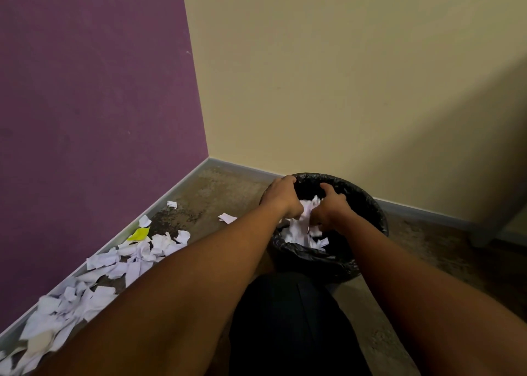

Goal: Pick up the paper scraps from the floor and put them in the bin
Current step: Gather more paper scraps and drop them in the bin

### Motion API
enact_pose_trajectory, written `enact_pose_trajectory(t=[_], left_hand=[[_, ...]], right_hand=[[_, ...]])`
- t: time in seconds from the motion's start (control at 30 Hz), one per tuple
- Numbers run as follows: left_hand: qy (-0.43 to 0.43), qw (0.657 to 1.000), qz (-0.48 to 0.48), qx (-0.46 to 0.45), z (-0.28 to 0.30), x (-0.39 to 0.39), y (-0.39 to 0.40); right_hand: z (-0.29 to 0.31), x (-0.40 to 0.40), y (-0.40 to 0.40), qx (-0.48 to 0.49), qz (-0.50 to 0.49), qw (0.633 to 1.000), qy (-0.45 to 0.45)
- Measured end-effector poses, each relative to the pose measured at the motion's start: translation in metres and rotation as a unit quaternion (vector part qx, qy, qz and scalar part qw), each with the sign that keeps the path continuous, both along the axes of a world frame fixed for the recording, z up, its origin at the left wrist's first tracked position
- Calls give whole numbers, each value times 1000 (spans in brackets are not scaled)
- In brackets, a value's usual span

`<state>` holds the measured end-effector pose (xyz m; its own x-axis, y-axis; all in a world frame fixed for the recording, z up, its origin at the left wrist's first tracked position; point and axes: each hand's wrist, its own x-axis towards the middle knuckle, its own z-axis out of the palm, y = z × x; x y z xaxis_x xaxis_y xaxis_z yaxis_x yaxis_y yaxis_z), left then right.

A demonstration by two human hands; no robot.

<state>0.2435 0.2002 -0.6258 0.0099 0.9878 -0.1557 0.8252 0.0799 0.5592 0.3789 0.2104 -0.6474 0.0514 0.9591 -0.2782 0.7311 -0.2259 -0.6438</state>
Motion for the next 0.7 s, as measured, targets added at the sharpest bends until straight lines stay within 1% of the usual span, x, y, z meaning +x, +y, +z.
enact_pose_trajectory(t=[0.1,0.2,0.27,0.37,0.6,0.7], left_hand=[[-22,1000,4,20,2,-7,-6],[-39,997,28,56,2,-20,-13],[-40,995,47,79,4,-32,-19],[-37,993,75,86,4,-53,-30],[-15,985,136,106,-1,-110,-55],[-12,981,164,103,-11,-135,-68]], right_hand=[[6,-8,-2,-28,9,999,-42],[12,-23,-5,-4,29,998,-60],[16,-37,-7,28,49,997,-53],[22,-65,-12,64,91,994,-24],[30,-129,-34,109,134,985,-14],[24,-155,-44,97,167,981,-8]])
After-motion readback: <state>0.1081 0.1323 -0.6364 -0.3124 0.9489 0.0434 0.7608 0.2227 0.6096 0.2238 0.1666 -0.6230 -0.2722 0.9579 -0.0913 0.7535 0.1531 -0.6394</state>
